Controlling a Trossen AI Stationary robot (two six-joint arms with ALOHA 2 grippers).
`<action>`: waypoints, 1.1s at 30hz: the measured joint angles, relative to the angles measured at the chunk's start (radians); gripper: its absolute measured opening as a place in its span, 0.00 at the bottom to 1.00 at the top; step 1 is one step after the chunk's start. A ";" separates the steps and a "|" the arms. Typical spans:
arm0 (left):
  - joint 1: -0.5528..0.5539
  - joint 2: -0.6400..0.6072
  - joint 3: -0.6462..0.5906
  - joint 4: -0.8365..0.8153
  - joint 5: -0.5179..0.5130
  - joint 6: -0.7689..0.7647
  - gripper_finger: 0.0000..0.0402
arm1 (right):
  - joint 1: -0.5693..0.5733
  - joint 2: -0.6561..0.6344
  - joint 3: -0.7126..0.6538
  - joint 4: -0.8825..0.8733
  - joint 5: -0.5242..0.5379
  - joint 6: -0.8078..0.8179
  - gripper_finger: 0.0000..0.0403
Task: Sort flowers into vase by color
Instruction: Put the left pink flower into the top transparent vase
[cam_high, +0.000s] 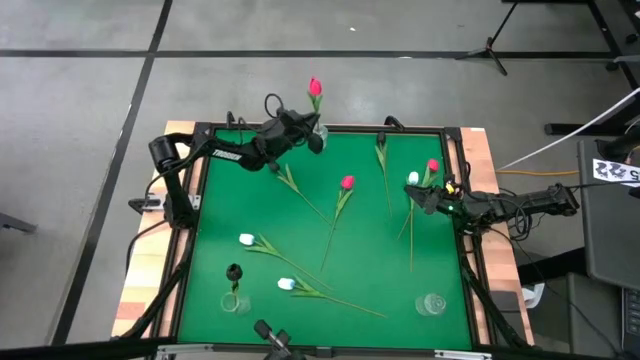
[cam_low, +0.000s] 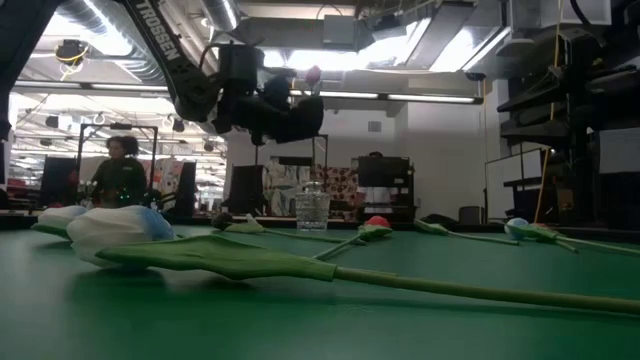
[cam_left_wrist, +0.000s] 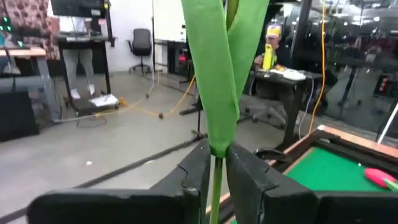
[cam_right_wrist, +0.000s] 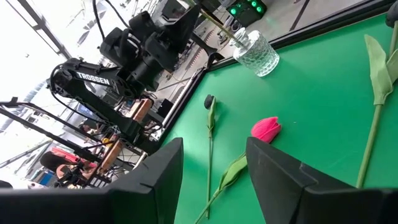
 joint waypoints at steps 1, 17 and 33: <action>0.000 0.000 0.000 -0.005 0.000 0.000 0.13 | 0.000 0.000 0.000 0.000 0.000 0.000 0.44; 0.000 0.000 0.000 -0.034 -0.007 0.135 0.40 | 0.000 0.000 0.000 0.000 0.002 -0.004 0.44; -0.017 -0.110 0.000 -0.179 -0.108 0.201 0.53 | 0.000 0.000 0.000 0.000 0.003 -0.005 0.44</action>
